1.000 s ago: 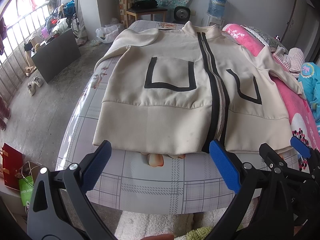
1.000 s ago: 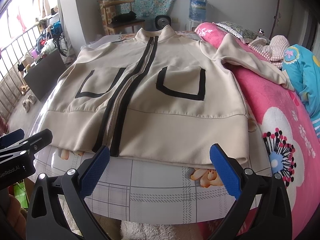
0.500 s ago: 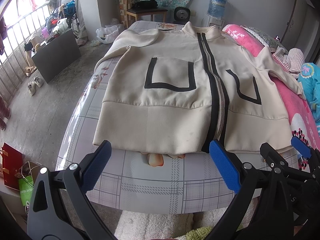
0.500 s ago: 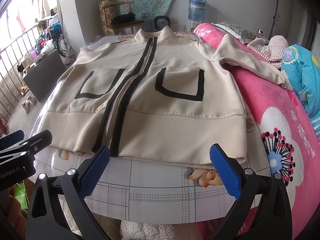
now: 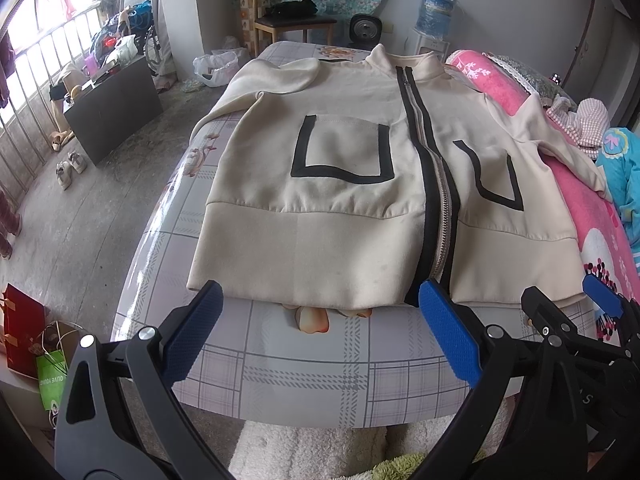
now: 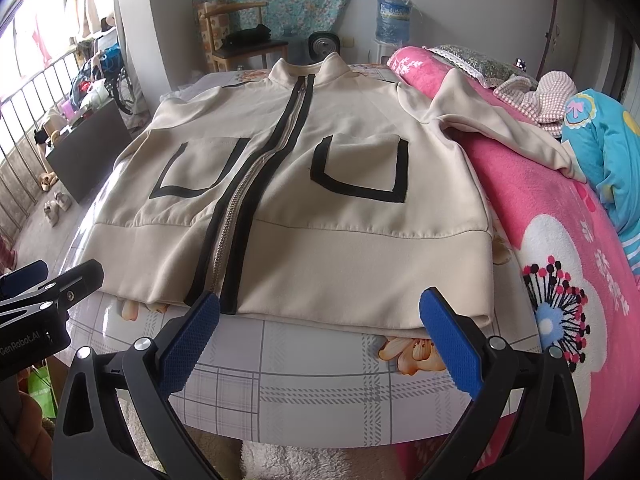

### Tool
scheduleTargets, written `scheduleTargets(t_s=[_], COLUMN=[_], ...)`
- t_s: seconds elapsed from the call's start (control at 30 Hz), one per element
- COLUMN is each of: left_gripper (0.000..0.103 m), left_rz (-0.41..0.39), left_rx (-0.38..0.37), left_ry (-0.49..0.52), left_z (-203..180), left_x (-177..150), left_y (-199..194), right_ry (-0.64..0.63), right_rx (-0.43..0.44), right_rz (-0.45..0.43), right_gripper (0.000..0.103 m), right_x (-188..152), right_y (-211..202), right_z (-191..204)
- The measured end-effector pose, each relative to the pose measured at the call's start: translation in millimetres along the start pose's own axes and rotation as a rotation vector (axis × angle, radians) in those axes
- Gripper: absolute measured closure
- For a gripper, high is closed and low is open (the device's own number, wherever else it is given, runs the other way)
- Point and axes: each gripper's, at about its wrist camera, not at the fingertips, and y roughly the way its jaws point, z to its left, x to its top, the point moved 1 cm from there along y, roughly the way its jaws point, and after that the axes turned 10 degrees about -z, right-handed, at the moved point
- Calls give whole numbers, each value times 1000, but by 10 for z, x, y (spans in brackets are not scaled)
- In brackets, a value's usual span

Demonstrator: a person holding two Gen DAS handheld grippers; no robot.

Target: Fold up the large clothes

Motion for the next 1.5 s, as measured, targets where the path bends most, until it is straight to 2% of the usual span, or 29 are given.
scheduleTargets(t_s=[0.57,1.2,1.33,1.4,1.5], left_gripper=[8,8,8,8,8], left_rz=[3,43,45,31,-6], left_rx=[-12,22,70,76,0], left_ry=[-7,5,12,8,-19], left_z=[51,38,124,218,399], left_x=[-23,0,15,25,47], left_y=[15,207,331,393,453], right_ry=[-23,-12,5,14,59], right_rx=[-41,-49,-40,-64,-97], right_rz=[0,33,45,32,26], right_gripper=[5,5,5,5,5], right_x=[12,14,10,17,3], right_y=[-28,155,226,225,223], right_z=[30,-72,-197,-340,-645])
